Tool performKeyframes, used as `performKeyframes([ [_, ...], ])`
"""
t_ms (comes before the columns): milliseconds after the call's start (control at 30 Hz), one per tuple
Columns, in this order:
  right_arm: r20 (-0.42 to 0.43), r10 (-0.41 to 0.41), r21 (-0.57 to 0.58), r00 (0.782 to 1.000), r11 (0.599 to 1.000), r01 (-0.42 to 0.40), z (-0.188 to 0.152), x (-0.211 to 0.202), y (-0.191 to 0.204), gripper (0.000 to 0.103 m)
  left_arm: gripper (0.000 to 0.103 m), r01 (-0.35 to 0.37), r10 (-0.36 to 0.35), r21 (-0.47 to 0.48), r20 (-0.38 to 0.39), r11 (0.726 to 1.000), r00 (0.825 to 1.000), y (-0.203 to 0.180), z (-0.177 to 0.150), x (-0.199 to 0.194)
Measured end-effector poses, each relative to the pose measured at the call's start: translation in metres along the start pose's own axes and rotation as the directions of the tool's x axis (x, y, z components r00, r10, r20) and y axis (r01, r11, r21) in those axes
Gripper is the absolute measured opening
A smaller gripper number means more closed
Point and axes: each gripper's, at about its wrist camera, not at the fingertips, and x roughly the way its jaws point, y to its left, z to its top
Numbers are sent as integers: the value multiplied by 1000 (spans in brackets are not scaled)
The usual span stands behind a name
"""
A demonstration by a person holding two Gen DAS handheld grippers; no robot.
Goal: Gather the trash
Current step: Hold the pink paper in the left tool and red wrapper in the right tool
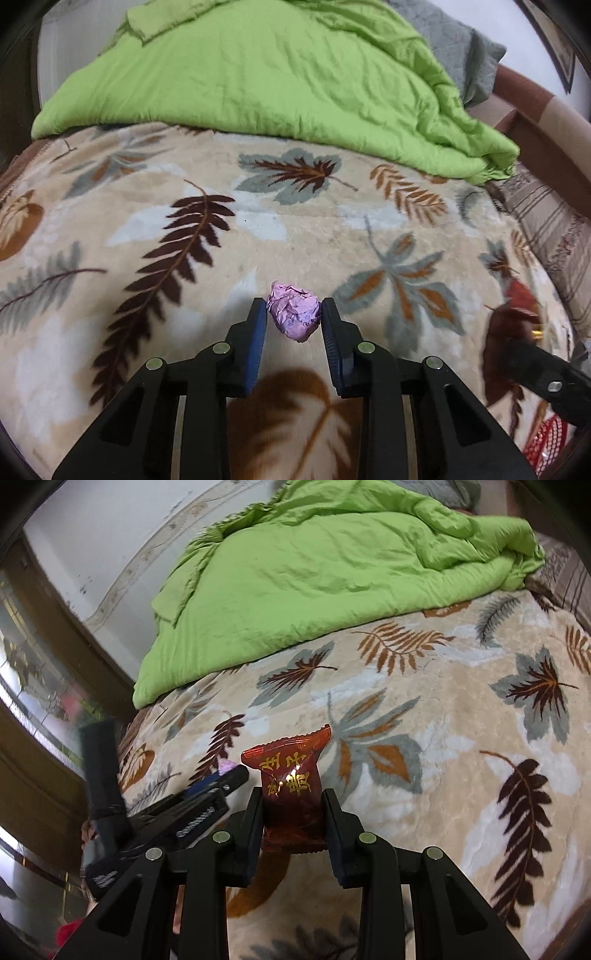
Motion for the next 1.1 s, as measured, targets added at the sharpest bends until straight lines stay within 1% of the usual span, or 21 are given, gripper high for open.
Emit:
performKeyframes([
  [133, 12, -9, -46, 1000, 999, 10, -21, -14, 14, 33, 29, -5, 4, 26, 47, 1000, 999, -1, -18, -40],
  [267, 22, -16, -79, 1000, 997, 18, -43, -28, 23, 33, 29, -19, 16, 39, 76, 999, 997, 1, -46, -76],
  [333, 27, -23, -90, 999, 996, 25, -51, -33, 26, 33, 29, -37, 31, 55, 94, 998, 995, 1, -59, -91],
  [433, 24, -25, -101, 999, 995, 27, -62, -38, 29, 33, 29, -58, 51, 55, 120, 997, 991, 1, -79, -111],
  [500, 38, -27, -119, 999, 992, 31, -66, -42, 34, 33, 29, -111, 99, 64, 166, 992, 981, -1, -92, -122],
  [567, 61, -33, -148, 998, 988, 41, -69, -46, 39, 33, 29, -127, 115, 62, 174, 990, 978, -2, -97, -122],
  [667, 61, -36, -162, 998, 986, 45, -70, -44, 42, 33, 29, -173, 155, 77, 196, 982, 968, -4, -100, -122],
  [800, 71, -38, -173, 997, 984, 50, -69, -45, 43, 33, 29, -196, 176, 82, 208, 977, 962, -4, -102, -120],
  [1100, 67, -40, -158, 997, 986, 50, -68, -44, 39, 33, 29, -201, 179, 96, 207, 975, 962, -5, -102, -114],
])
